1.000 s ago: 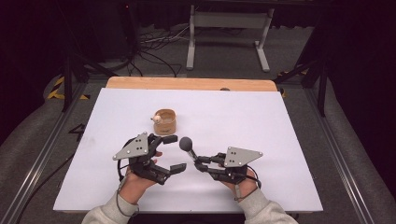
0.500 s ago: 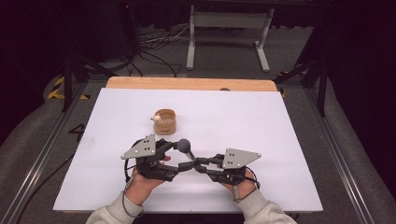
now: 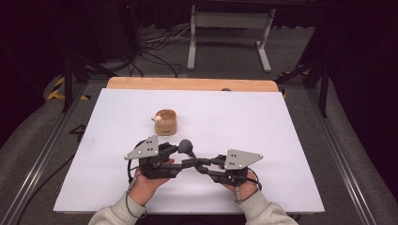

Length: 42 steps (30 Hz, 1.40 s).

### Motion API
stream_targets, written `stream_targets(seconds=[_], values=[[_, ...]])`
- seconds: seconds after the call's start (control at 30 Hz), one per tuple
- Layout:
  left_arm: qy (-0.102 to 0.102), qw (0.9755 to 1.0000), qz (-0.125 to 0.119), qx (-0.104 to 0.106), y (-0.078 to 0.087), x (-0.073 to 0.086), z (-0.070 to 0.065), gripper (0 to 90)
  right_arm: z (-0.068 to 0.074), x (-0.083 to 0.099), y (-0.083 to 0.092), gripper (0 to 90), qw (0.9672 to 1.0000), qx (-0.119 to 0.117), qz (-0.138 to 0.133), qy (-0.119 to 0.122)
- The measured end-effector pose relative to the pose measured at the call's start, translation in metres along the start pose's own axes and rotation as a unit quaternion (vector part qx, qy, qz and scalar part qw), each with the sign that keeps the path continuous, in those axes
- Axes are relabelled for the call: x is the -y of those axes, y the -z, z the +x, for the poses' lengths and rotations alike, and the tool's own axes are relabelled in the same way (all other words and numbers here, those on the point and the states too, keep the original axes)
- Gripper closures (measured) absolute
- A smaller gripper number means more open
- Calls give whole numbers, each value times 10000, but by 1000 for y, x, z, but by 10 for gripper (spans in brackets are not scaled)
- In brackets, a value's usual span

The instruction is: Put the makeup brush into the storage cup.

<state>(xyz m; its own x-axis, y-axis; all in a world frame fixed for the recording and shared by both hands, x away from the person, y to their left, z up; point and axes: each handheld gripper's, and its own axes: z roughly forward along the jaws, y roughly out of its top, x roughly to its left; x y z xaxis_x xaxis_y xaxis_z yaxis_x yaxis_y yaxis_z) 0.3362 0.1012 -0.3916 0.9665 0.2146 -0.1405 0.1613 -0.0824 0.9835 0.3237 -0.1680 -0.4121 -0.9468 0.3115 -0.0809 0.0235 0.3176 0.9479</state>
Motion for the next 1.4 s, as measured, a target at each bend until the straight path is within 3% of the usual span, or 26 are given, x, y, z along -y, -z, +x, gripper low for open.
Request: stream_targets(seconds=[0.1, 0.27, 0.43, 0.5, 0.9, 1.1, 1.17, 1.27, 1.4], values=[[-1, 10000, 22, 24, -2, 0, -1, 575, 0, 0, 0, 752, 10000, 8, 8, 9], [25, 10000, 17, 37, -2, 1, -1, 583, 0, 1, 0, 752, 10000, 6, 8, 2], [17, 10000, -31, 4, 0, 1, 0, 689, 1, 1, -1, 752, 10000, -18, 4, 32], [88, 9999, -47, 37, 1, 2, 1, 696, 2, 1, -1, 751, 10000, -19, 0, 50], [2, 10000, -52, -3, 1, 2, 0, 701, 2, 0, -1, 731, 10000, -70, 14, 26], [-104, 9999, -72, -21, 1, -9, 5, 702, -1, -8, 3, 343, 9999, 21, -87, -132], [-137, 9999, -57, -48, 1, -11, 6, 702, -2, -9, 4, 306, 9998, 32, -114, -133], [-267, 9995, 25, -167, 3, -19, 8, 701, -6, -11, 10, 126, 9991, 124, -263, -310], [-311, 9991, -7, -305, 7, -27, 11, 701, -7, -12, 13, 57, 9984, 225, -295, -416]])
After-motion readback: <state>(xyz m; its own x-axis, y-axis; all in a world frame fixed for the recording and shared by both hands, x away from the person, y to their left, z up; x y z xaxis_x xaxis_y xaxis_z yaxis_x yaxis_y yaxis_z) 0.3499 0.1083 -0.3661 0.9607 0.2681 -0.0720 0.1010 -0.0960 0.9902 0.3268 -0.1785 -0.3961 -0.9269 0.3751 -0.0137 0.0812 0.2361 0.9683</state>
